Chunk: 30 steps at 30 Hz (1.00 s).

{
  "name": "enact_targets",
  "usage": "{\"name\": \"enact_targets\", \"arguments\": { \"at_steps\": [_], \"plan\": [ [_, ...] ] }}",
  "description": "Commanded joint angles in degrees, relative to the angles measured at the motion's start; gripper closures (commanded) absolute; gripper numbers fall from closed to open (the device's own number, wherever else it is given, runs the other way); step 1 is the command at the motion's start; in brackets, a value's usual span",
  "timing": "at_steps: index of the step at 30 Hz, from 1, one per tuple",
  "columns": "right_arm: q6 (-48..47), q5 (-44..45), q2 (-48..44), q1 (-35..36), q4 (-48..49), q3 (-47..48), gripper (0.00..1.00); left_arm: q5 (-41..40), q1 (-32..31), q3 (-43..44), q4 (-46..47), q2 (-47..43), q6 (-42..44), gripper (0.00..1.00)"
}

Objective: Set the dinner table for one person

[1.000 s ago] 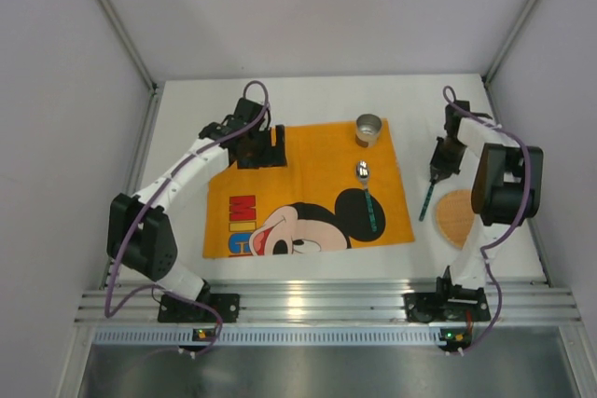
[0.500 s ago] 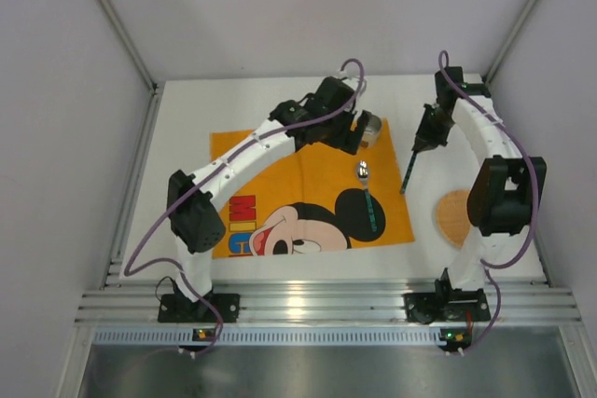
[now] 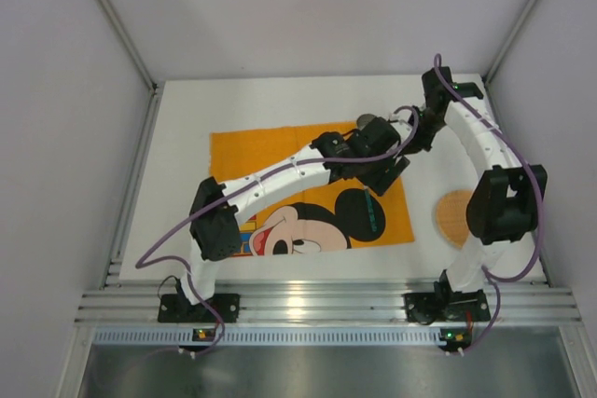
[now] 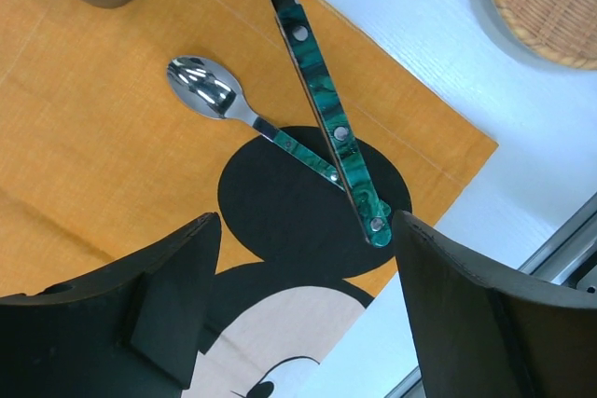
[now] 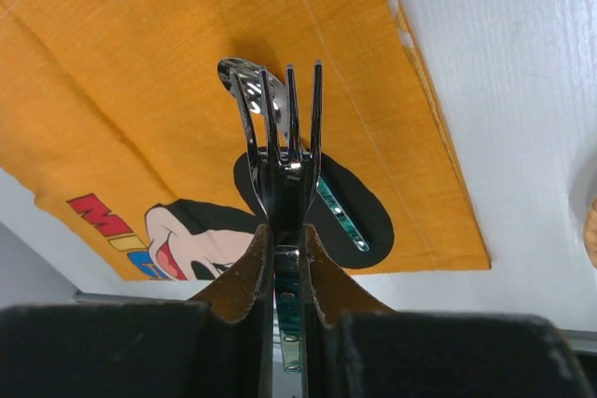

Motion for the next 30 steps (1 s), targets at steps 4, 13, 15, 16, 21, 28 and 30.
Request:
{"name": "enact_targets", "arguments": {
  "at_steps": [4,13,15,16,21,28,30],
  "plan": [
    [2.9,-2.2,-4.2,0.6,-1.1,0.5,1.0,-0.6,-1.1,-3.3,1.9,-3.7,1.7,0.22],
    [4.2,-4.2,-5.9,1.2,-1.5,-0.2,1.0,1.0,-1.3,-4.1,1.4,-2.2,2.4,0.62],
    [4.7,-4.7,-6.4,2.0,-1.6,-0.9,1.0,0.9,-1.2,-4.0,1.4,-2.0,2.6,0.67],
    [4.8,-4.9,-6.5,2.5,-1.6,-1.1,1.0,0.9,-1.2,-4.1,1.4,-1.9,2.7,0.67],
    [5.3,-6.1,-6.9,5.6,-2.4,-1.3,1.0,0.2,-1.3,-4.1,0.9,-1.2,3.2,0.66],
    [4.5,-6.9,-7.0,6.9,-3.2,-1.2,1.0,-3.0,-1.6,-5.4,-0.6,-1.6,2.2,1.0],
    [4.5,-6.9,-7.1,6.9,-3.1,-1.0,0.96,-3.4,-1.6,-6.4,-0.4,-2.5,1.6,1.0]
  ]
}}
